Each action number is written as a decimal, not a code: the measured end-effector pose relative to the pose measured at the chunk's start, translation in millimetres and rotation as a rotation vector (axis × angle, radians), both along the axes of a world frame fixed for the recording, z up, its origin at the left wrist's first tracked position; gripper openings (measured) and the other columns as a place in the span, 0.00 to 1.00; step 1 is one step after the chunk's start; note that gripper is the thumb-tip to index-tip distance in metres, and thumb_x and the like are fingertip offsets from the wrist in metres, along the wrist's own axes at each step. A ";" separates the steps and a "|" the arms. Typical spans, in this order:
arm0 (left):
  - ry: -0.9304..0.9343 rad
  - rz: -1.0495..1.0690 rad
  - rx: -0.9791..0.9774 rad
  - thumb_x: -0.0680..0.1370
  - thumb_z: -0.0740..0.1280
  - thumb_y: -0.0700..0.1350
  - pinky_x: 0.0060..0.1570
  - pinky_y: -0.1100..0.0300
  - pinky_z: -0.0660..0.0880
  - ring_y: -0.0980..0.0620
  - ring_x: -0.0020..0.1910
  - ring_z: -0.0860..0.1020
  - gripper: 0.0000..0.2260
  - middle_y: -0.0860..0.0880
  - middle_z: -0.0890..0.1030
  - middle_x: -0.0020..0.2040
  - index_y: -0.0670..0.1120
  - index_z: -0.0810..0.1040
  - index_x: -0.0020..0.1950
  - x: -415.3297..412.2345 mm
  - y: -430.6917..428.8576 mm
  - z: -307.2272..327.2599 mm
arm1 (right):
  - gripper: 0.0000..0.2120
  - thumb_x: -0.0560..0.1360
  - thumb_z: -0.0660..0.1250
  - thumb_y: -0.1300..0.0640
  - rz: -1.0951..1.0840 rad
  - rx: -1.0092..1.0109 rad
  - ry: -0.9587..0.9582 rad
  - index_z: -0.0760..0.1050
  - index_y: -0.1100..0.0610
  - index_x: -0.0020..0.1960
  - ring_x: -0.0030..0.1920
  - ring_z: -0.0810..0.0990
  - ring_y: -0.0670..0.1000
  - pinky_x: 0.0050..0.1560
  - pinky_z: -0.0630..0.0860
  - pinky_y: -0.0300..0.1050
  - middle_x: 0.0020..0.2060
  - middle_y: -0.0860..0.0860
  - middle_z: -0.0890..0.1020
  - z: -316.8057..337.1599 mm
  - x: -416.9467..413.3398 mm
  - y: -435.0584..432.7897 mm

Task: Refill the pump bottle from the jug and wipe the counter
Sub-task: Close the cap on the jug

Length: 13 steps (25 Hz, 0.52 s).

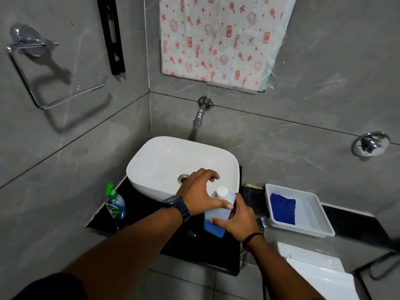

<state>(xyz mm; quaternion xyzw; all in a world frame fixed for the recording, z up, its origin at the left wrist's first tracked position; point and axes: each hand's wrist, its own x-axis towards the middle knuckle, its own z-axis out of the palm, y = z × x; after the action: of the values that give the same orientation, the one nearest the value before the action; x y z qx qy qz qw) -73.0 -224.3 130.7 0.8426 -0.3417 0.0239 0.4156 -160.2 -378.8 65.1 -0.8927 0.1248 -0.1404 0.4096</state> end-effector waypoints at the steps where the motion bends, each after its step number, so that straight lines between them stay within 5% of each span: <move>1: 0.007 0.041 0.005 0.57 0.75 0.65 0.44 0.65 0.70 0.58 0.44 0.72 0.24 0.56 0.76 0.48 0.55 0.77 0.47 1.0 -1.0 1.1 | 0.33 0.53 0.79 0.38 -0.001 -0.003 0.007 0.65 0.36 0.52 0.42 0.77 0.34 0.34 0.73 0.27 0.43 0.40 0.79 1.2 0.0 -0.1; 4: 0.001 -0.054 0.012 0.64 0.75 0.58 0.49 0.58 0.72 0.53 0.49 0.73 0.16 0.55 0.74 0.48 0.52 0.81 0.47 2.7 -3.2 1.7 | 0.35 0.52 0.79 0.37 -0.021 0.013 0.010 0.66 0.39 0.53 0.42 0.78 0.36 0.35 0.74 0.28 0.43 0.40 0.79 3.8 0.7 -1.5; 7: -0.033 -0.074 0.027 0.65 0.72 0.61 0.54 0.59 0.70 0.55 0.54 0.71 0.22 0.56 0.73 0.55 0.54 0.78 0.56 3.8 0.0 1.9 | 0.34 0.53 0.79 0.39 -0.037 0.012 0.003 0.67 0.41 0.53 0.42 0.78 0.36 0.35 0.73 0.27 0.44 0.40 0.79 5.8 -0.4 -3.2; 10: -0.069 0.026 0.037 0.59 0.72 0.67 0.52 0.59 0.71 0.55 0.53 0.70 0.25 0.56 0.72 0.54 0.54 0.79 0.49 3.6 -1.0 3.9 | 0.32 0.53 0.78 0.38 -0.025 -0.028 0.014 0.66 0.40 0.51 0.39 0.77 0.34 0.31 0.70 0.25 0.41 0.38 0.78 10.0 0.8 -0.3; 13: -0.129 -0.035 -0.002 0.65 0.74 0.59 0.53 0.57 0.71 0.53 0.55 0.69 0.17 0.52 0.72 0.54 0.49 0.82 0.45 4.9 -4.1 5.7 | 0.33 0.52 0.78 0.37 -0.029 -0.009 -0.008 0.66 0.39 0.51 0.40 0.77 0.34 0.32 0.72 0.26 0.41 0.38 0.79 12.8 3.5 2.3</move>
<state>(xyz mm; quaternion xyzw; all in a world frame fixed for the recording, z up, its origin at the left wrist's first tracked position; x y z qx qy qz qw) -68.1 -228.3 136.4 0.8327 -0.3826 0.0710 0.3939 -156.7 -376.5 77.9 -0.8922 0.1352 -0.1505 0.4039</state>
